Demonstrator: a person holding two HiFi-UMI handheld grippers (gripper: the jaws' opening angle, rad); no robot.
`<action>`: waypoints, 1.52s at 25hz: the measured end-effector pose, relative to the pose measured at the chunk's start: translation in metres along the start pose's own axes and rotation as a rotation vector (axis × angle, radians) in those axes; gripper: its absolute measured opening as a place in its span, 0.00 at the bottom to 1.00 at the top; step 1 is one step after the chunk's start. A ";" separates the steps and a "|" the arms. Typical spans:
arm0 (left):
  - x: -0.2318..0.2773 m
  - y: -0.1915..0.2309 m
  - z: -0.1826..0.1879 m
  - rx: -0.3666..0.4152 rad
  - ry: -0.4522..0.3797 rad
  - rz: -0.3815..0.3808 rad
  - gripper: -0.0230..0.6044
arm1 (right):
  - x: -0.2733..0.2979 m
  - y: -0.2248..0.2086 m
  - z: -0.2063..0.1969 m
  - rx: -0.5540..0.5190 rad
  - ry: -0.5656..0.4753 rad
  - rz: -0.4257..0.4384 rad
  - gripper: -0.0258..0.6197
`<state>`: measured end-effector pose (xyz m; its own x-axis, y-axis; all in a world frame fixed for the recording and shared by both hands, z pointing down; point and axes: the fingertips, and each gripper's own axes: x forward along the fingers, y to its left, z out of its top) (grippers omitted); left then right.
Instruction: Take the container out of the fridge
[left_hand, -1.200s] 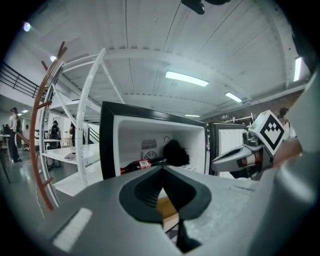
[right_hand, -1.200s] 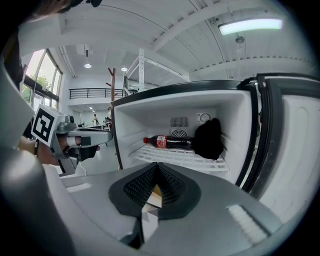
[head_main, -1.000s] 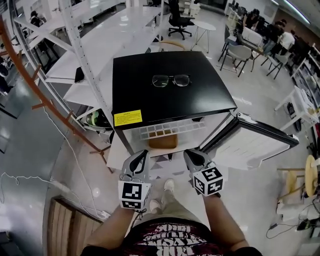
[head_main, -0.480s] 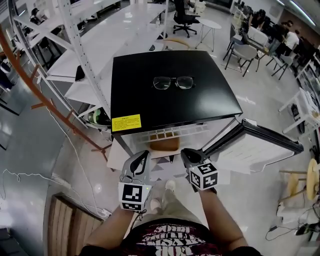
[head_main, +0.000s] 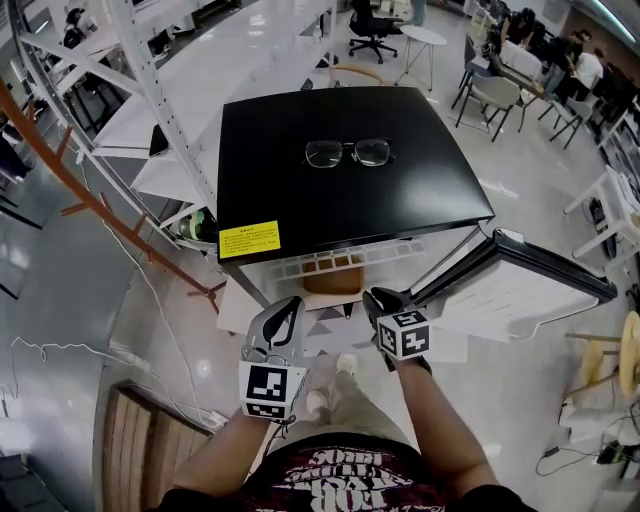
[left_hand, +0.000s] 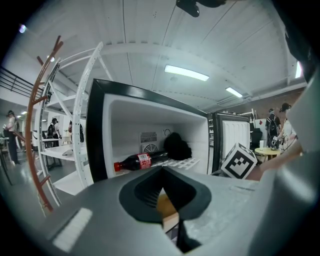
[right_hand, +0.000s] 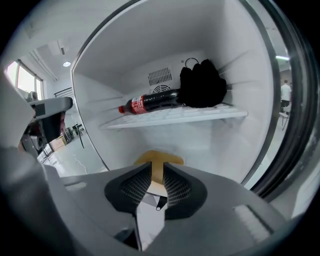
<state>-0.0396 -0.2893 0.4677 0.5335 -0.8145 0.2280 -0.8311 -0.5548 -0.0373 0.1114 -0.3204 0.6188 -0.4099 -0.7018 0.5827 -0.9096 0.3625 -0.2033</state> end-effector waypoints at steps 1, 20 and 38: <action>0.000 0.000 -0.001 0.000 0.001 0.002 0.04 | 0.004 -0.003 -0.004 0.009 0.008 -0.003 0.19; -0.018 0.003 -0.006 0.004 0.018 0.021 0.04 | 0.072 -0.035 -0.046 0.153 0.134 -0.059 0.38; -0.038 -0.005 -0.019 0.013 0.055 -0.002 0.04 | 0.111 -0.052 -0.077 0.132 0.273 -0.111 0.29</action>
<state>-0.0587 -0.2522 0.4775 0.5256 -0.8031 0.2808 -0.8277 -0.5590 -0.0495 0.1184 -0.3694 0.7548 -0.2908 -0.5359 0.7926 -0.9559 0.1979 -0.2170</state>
